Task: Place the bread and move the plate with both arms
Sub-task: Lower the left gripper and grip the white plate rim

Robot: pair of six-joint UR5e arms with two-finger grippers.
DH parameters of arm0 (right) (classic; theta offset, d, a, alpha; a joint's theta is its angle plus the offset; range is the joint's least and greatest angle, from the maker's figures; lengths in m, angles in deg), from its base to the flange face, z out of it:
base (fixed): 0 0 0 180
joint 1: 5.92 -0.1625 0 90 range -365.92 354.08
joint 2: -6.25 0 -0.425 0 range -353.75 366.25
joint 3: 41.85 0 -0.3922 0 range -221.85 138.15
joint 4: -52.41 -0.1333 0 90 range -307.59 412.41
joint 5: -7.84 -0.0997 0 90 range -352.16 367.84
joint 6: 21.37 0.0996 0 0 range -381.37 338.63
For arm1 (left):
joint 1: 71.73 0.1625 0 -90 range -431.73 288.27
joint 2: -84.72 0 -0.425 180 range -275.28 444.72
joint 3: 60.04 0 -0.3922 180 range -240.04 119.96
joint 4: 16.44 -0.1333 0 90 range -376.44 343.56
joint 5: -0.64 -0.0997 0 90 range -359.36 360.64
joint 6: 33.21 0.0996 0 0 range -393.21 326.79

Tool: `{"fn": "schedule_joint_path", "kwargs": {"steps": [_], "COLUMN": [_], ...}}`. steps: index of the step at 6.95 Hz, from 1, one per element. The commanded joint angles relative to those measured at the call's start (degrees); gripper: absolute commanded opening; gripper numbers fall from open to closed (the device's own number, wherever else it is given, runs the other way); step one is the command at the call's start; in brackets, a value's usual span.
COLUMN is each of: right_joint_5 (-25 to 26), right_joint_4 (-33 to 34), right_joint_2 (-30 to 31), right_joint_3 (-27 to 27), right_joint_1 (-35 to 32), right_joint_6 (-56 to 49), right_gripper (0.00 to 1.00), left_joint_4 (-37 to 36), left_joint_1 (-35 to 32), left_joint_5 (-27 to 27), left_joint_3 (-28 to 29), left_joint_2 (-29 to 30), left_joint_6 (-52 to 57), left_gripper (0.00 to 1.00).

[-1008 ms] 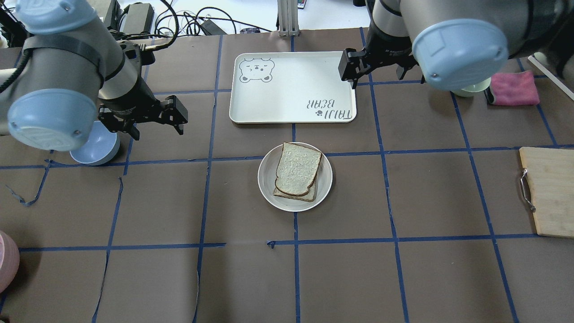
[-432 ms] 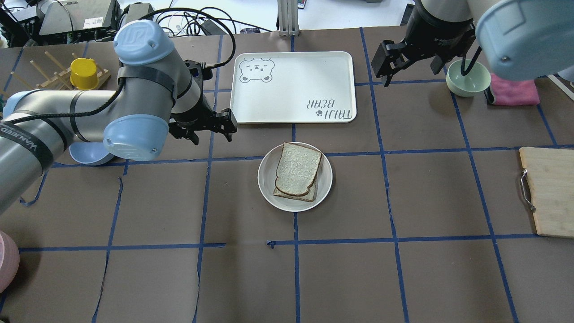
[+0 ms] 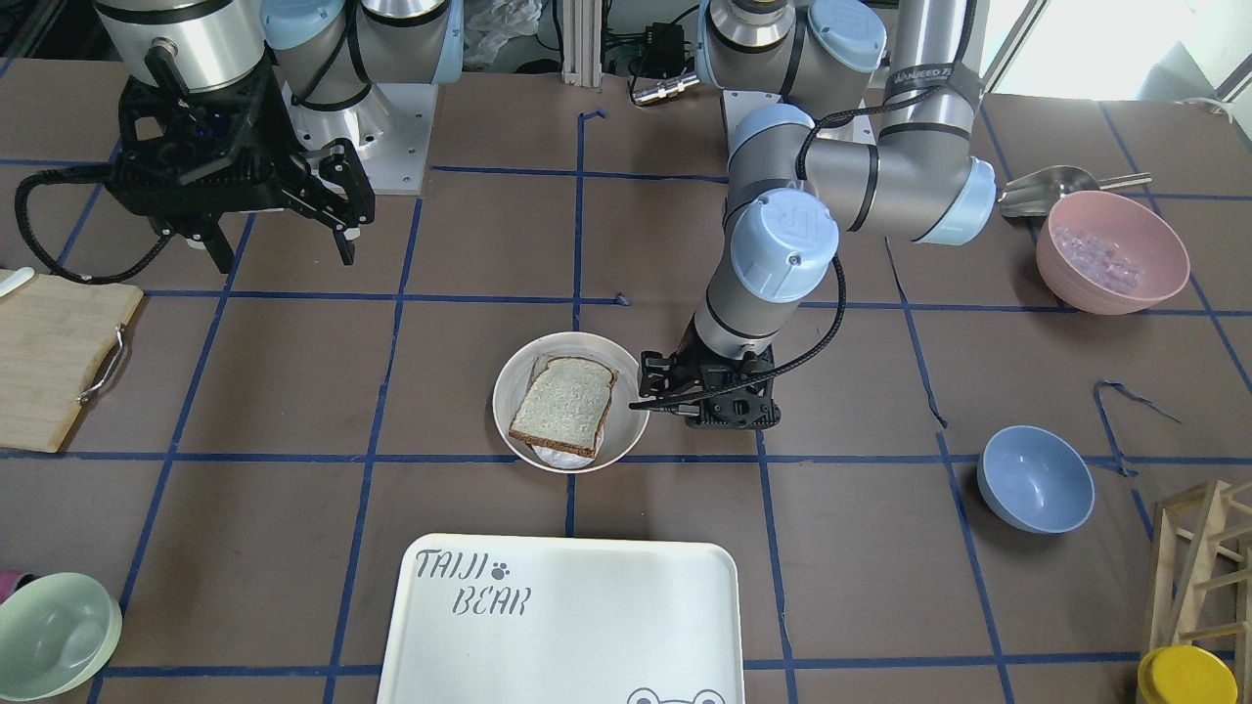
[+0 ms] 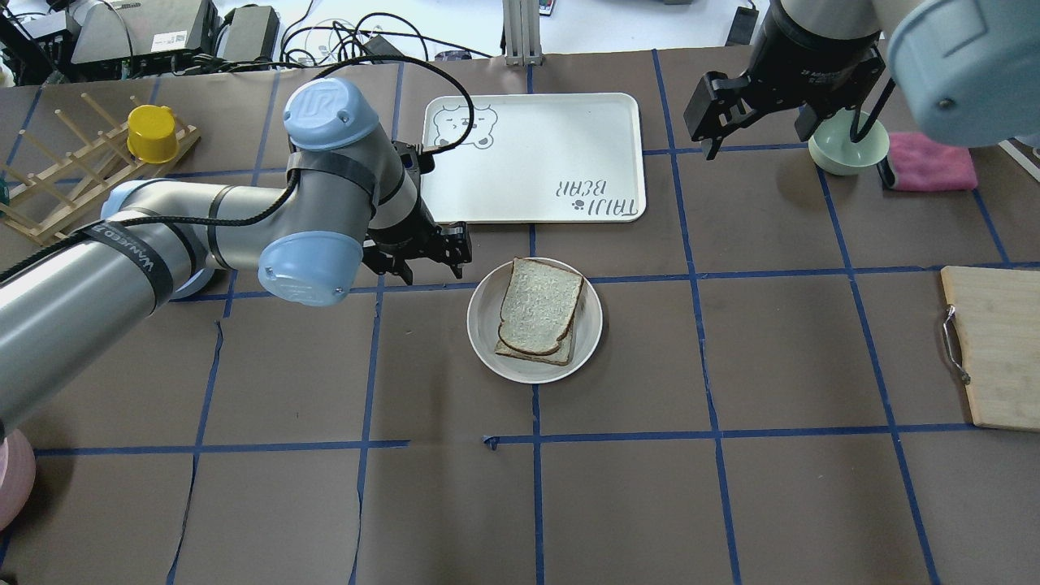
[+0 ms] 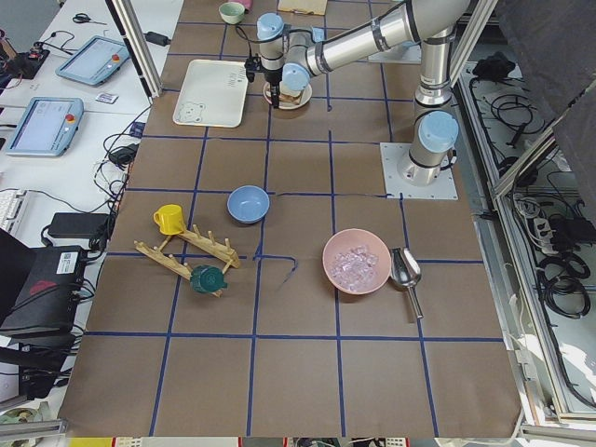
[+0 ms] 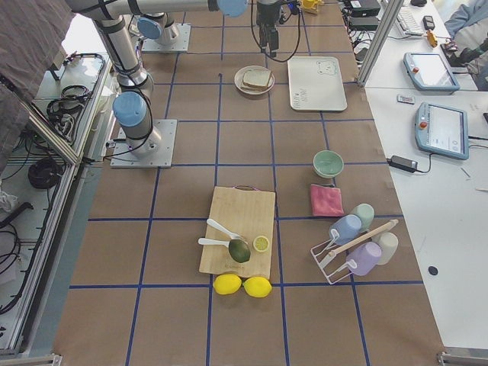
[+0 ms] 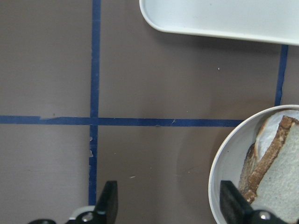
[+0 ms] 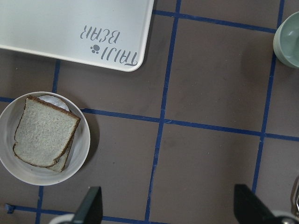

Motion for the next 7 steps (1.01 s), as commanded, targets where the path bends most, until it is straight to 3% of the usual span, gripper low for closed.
{"fn": "schedule_joint_path", "kwargs": {"steps": [1, 5, 6, 7], "right_joint_5": [-0.01, -1.50, -1.33, -1.24], "right_joint_4": [-0.69, -0.95, -0.95, -0.95], "right_joint_2": [0.14, 0.67, 0.67, 0.67], "right_joint_3": [0.06, -0.03, -0.03, -0.03], "right_joint_1": [0.27, 0.27, 0.27, 0.27], "right_joint_6": [3.87, 2.28, 2.28, 2.28], "right_gripper": [0.97, 0.99, 1.00, 1.00], "left_joint_4": [-4.92, -8.21, -8.20, -8.20], "left_joint_1": [-1.39, -1.48, -1.56, -1.91], "left_joint_5": [0.11, 3.01, 3.10, 3.18], "left_joint_3": [-3.05, -5.10, -5.10, -5.10], "left_joint_2": [3.17, 4.58, 4.76, 4.85], "left_joint_6": [-1.26, -1.35, -2.48, -2.75], "left_gripper": [0.72, 0.71, 0.55, 0.31]}}
